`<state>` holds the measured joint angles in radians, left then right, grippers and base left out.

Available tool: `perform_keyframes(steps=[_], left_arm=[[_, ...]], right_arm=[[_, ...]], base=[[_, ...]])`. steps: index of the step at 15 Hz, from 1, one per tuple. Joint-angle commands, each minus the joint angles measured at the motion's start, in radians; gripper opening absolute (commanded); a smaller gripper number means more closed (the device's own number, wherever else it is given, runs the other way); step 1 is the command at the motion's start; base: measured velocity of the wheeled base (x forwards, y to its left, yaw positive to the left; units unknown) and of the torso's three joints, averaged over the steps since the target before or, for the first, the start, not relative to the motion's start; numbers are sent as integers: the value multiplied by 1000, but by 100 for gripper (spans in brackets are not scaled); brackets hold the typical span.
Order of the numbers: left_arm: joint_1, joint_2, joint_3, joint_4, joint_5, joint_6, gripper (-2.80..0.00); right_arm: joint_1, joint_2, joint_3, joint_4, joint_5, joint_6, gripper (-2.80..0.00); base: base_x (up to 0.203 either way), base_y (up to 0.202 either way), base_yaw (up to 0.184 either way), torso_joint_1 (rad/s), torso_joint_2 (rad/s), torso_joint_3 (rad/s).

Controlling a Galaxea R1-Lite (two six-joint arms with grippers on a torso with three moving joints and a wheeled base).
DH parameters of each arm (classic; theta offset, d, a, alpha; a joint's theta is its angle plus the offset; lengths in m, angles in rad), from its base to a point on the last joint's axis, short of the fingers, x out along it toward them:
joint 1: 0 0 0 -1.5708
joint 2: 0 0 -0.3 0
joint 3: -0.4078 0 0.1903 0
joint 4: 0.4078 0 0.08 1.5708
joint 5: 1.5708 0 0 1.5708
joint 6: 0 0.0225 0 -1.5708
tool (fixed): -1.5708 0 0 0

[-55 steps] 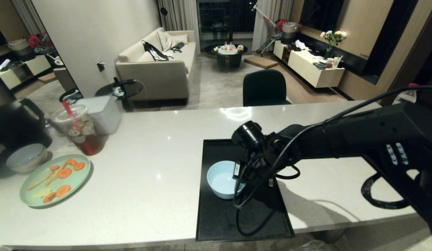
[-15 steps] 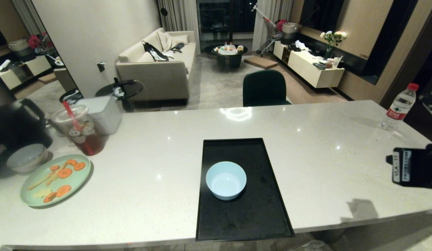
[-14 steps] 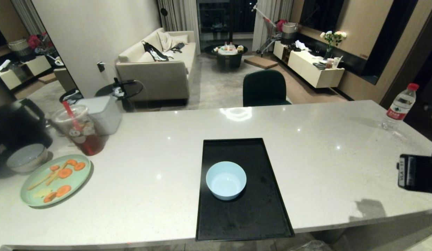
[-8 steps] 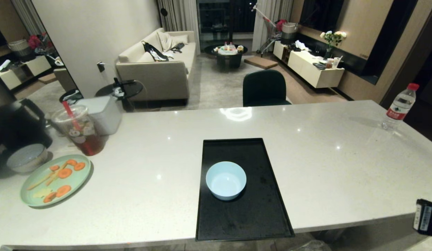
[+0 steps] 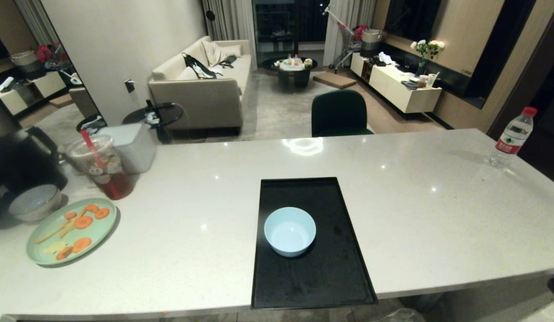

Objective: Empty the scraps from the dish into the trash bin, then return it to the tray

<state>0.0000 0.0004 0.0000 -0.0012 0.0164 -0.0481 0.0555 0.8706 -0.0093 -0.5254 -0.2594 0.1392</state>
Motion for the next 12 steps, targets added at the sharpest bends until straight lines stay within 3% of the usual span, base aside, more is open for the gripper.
perform_keyframes(steps=[1, 3, 7, 12], left_arm=[[0, 1, 0, 0, 0, -1, -280], [0, 1, 0, 0, 0, -1, -280], [0, 0, 0, 0, 0, -1, -280], [0, 1, 0, 0, 0, -1, -280]], right_arm=[[-16, -126, 9, 46, 56, -20, -280], [-30, -261, 9, 154, 132, -68, -280], [-123, -517, 9, 417, 190, -149, -280], [-144, -590, 9, 472, 215, -182, -280]], base=[[0, 0, 0, 0, 0, 0], [0, 0, 0, 0, 0, 0], [0, 0, 0, 0, 0, 0], [0, 0, 0, 0, 0, 0]])
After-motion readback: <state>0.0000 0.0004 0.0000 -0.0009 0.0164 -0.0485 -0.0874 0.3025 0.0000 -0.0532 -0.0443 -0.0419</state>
